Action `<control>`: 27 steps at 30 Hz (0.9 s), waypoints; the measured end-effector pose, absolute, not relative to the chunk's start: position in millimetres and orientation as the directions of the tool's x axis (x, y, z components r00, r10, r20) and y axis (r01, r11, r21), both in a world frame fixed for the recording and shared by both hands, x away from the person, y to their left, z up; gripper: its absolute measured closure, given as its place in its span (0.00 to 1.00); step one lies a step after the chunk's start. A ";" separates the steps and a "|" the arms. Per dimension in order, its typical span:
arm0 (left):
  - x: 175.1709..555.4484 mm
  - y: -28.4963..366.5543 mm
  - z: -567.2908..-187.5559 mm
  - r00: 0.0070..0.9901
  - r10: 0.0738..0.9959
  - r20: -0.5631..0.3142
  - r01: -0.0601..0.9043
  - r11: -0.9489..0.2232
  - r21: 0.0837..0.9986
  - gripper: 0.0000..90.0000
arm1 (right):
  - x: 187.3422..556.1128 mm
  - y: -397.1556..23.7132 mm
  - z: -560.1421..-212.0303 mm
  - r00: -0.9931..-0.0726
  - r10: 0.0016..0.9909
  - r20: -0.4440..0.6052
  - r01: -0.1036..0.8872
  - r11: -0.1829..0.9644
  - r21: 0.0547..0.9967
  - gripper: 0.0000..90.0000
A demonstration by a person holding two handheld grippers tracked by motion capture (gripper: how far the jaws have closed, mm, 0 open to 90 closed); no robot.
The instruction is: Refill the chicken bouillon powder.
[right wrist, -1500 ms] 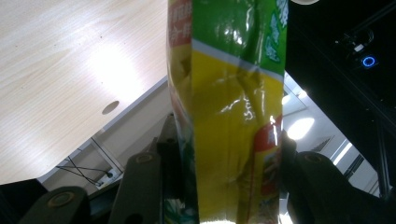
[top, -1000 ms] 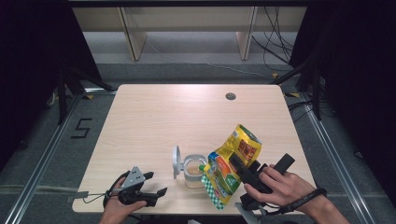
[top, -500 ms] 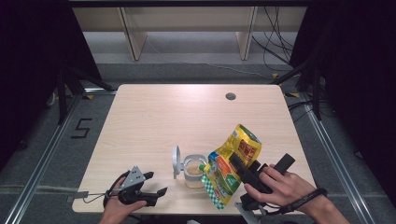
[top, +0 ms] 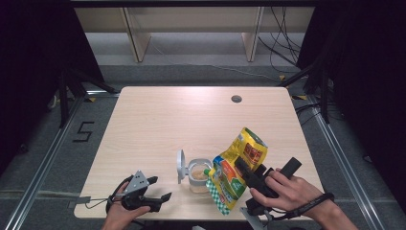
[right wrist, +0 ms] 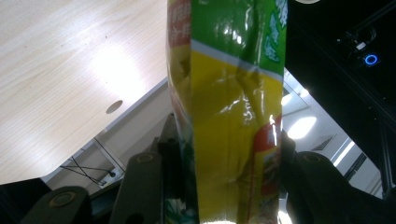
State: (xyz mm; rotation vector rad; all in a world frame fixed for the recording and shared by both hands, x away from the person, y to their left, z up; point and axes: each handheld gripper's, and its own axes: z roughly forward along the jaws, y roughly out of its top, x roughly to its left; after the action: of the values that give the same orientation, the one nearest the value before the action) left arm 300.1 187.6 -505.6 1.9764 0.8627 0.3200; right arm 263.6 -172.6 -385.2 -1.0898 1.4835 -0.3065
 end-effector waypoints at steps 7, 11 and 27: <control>299.5 188.0 -506.1 0.713 0.691 -0.114 0.455 -0.333 0.826 0.23 | 263.8 -173.6 -387.0 0.146 -0.740 -0.656 -0.448 0.542 -0.711 0.68; 300.2 187.5 -505.7 0.719 0.685 -0.115 0.444 -0.326 0.835 0.23 | 264.2 -173.1 -386.5 0.142 -0.749 -0.647 -0.447 0.534 -0.717 0.68; 300.0 188.0 -505.3 0.720 0.685 -0.111 0.441 -0.329 0.835 0.22 | 266.1 -172.3 -386.0 0.140 -0.748 -0.649 -0.454 0.534 -0.713 0.68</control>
State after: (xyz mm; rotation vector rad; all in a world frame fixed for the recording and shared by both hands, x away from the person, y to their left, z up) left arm 300.0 188.0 -505.3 1.9788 0.8609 0.3248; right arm 266.1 -172.3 -386.0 -1.0844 1.4972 -0.2874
